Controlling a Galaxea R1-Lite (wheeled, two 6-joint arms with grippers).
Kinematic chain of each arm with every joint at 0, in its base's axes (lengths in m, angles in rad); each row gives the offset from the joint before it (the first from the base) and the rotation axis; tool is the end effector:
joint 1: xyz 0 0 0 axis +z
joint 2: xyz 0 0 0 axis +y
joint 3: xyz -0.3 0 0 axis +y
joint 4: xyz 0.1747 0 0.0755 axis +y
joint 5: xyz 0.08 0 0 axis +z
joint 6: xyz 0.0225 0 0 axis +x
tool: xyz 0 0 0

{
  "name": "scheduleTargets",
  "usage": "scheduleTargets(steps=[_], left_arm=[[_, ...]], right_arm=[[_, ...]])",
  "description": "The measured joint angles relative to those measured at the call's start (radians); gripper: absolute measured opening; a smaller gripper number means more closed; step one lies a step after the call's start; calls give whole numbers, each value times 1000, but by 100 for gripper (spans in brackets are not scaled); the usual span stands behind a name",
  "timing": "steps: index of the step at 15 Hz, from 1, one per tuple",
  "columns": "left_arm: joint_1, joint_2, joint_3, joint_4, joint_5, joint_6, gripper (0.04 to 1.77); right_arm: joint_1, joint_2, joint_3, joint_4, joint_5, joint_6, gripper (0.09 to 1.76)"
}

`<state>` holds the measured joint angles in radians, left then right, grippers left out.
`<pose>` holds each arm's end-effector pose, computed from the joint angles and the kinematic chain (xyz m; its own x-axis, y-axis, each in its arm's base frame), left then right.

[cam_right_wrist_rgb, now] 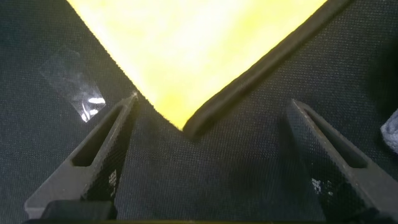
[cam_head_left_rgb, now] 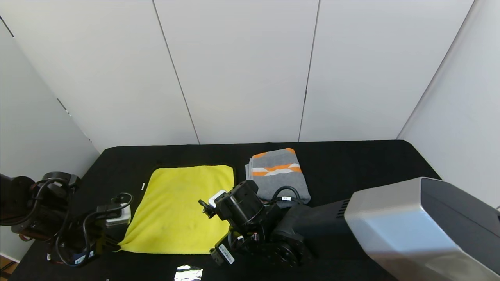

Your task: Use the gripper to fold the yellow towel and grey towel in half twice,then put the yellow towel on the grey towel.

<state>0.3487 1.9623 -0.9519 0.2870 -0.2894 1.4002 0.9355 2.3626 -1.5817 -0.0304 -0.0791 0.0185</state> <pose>0.2829 0.0960 0.0717 0.3407 -0.1798 -0.9228 0.8485 0.4816 0.2194 0.2777 0.3737 0.0716 0.4962 0.5399 -0.6799 -0.7605 0.6481 -0.0404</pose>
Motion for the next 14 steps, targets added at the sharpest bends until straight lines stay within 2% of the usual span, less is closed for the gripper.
scheduleTargets(steps=[14], left_arm=[[5,1,1,2,-9,-14,10]], right_arm=[[37,20,-1,-1,-44,-4,171]])
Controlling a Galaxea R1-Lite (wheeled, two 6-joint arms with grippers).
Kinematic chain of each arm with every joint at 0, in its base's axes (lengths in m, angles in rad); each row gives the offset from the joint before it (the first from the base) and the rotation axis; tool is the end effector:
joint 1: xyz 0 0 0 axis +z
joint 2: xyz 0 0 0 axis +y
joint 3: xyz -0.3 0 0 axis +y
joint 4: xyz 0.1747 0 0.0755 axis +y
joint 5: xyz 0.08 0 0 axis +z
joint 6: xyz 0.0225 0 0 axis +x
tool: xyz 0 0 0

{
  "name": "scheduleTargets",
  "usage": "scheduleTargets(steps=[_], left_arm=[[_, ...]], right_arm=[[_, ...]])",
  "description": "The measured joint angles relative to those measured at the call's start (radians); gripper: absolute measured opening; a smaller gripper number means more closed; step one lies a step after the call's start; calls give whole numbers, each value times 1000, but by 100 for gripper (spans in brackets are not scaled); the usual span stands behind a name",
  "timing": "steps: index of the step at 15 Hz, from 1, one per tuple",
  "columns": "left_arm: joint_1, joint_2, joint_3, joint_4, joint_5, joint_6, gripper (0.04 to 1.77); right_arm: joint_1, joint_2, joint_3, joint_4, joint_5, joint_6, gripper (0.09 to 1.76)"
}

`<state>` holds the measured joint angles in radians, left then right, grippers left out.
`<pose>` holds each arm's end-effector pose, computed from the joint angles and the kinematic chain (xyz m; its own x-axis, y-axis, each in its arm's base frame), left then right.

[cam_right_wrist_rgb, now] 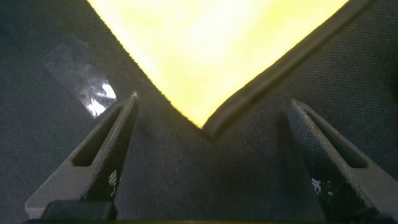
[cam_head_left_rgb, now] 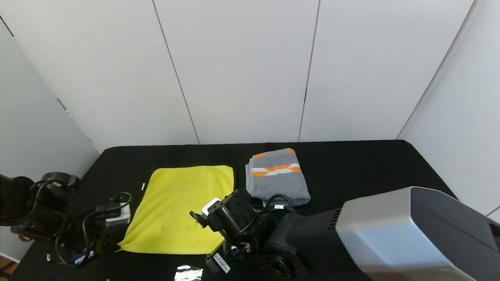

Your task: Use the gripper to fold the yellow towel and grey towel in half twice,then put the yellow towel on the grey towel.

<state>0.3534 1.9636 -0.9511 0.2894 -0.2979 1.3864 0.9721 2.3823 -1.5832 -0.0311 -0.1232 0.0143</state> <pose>0.2822 0.0971 0.0711 0.3399 -0.1875 -0.9216 0.8419 0.4974 0.2093 0.2656 0.3843 0.0629 0.5038 0.5204 -0.6894 -0.7643 0.6405 -0.0751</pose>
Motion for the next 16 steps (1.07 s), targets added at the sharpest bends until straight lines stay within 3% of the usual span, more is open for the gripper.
scheduleTargets(steps=[9,13,16], left_arm=[[-1,-4,5,0,0,0,10],[-1,-4,7,0,0,0,10],[0,-5,8,0,1,1,10]], right_arm=[[17,30,-6,-1,-44,2,171],[17,39,-9,-4,-45,3,112],[16,43,-8,-20,-44,3,80]])
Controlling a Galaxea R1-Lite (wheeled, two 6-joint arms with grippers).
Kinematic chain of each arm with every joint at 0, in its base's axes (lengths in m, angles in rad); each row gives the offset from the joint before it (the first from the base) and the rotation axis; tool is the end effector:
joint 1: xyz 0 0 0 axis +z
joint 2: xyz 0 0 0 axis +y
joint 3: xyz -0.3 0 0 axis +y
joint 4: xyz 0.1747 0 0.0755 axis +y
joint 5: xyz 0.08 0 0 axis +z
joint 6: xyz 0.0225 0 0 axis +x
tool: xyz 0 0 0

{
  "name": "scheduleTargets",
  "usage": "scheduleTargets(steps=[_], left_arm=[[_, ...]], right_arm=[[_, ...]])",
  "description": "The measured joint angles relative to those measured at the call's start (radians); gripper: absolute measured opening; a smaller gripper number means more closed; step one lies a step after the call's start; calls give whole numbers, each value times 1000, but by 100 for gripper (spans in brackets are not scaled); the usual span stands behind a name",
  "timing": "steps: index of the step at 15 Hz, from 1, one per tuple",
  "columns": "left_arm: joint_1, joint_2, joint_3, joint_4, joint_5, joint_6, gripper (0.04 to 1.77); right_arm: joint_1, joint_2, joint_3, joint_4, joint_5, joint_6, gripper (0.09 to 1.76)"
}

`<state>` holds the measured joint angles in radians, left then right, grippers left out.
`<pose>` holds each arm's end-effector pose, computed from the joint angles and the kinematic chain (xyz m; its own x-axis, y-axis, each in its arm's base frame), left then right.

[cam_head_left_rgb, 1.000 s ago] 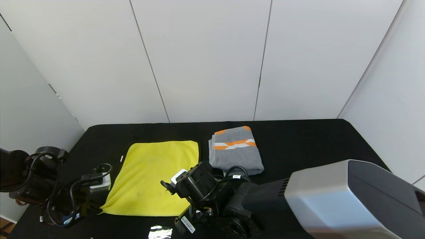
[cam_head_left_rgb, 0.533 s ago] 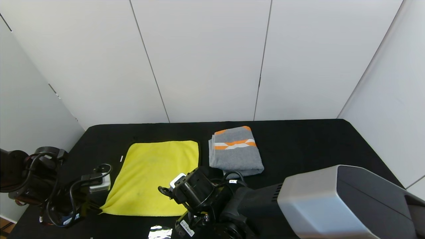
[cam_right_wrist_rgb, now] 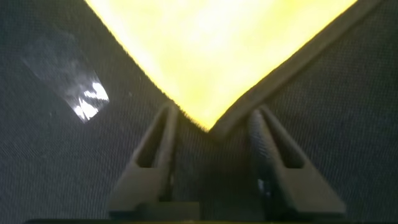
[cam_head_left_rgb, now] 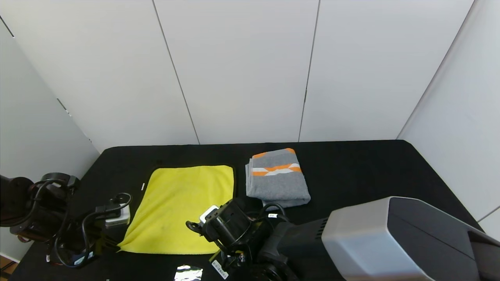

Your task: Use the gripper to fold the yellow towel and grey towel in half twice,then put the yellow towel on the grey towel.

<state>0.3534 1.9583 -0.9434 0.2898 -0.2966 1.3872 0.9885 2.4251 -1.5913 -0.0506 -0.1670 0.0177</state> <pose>0.2803 0.0964 0.0713 0.3371 -0.1872 -0.9227 0.8427 0.4970 0.2071 0.2627 0.3921 0.0463 0.5231 0.4922 -0.6957 -0.7518 0.6510 -0.1047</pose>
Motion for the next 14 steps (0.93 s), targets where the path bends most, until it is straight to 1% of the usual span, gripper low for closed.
scheduleTargets(steps=[1,2,5,8,9,13,14], left_arm=[[0,-2,0,0,0,0,10],[1,-3,0,0,0,0,10],[1,-9,5,0,-3,-2,10],[2,-10,6,9,-19,-41,10],[2,-11,2,24,-33,-47,10],[-6,-21,-41,115,-124,-87,10],[-8,-21,-56,140,-136,-92,10]], right_arm=[[0,0,4,-12,1,0,57],[0,0,7,-18,1,1,13],[0,-2,11,-19,2,2,14],[0,-13,13,-21,9,27,14],[0,-18,13,-21,10,34,14],[-9,-36,13,-23,11,38,14],[-11,-41,11,-24,11,39,14]])
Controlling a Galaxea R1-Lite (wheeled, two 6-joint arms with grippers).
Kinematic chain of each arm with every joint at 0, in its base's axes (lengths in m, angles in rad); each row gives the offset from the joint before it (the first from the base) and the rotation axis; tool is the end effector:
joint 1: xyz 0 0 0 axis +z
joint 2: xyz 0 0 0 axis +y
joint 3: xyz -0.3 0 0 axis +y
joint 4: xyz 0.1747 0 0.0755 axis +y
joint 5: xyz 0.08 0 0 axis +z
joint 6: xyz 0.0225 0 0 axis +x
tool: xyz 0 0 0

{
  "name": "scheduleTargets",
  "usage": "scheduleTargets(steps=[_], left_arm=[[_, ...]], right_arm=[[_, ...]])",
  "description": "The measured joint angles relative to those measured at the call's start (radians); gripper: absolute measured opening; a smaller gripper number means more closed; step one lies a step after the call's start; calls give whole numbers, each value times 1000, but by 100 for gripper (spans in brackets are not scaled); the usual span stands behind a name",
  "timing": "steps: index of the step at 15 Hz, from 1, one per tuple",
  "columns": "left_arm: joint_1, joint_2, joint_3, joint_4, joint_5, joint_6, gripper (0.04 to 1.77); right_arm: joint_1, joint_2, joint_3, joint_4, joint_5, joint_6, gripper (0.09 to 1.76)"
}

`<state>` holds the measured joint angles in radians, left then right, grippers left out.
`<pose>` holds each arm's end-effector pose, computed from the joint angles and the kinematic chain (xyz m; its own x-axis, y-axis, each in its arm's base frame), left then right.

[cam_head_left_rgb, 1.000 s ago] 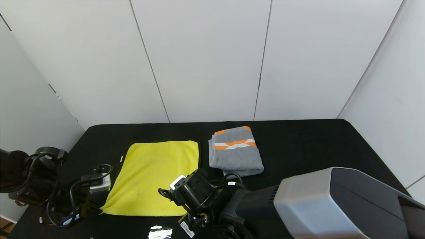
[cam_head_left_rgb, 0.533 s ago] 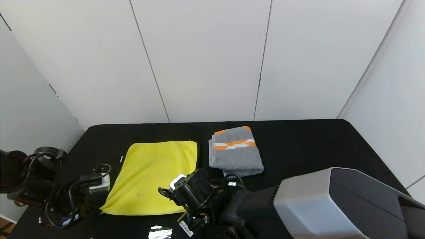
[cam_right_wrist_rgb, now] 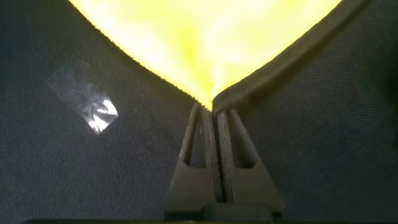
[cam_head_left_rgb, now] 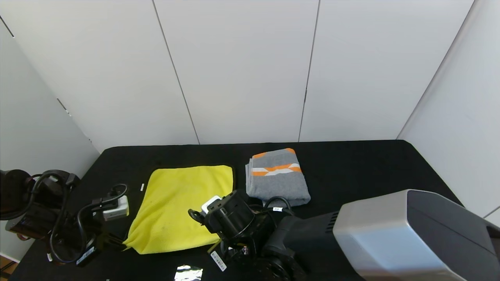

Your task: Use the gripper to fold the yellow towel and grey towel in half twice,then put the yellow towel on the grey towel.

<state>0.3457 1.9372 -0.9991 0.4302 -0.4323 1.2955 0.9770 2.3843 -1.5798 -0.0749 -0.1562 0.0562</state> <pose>0.2778 0.0900 0.0855 0.3138 -0.3323 -0.8895 0.8248 0.5594 0.0820 0.2657 0.3874 0.0644 0.5409 0.5233 -0.6585 -0.7317 0.6788 -0.0617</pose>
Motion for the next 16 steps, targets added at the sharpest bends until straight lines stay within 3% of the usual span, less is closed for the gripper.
scheduleTargets(steps=[5,16], left_arm=[[-8,4,-103,158,-49,-23,10],[-35,18,-214,172,-100,-157,10]], right_arm=[[-17,-15,-11,0,1,1,13],[-62,-23,-87,8,3,2,13]])
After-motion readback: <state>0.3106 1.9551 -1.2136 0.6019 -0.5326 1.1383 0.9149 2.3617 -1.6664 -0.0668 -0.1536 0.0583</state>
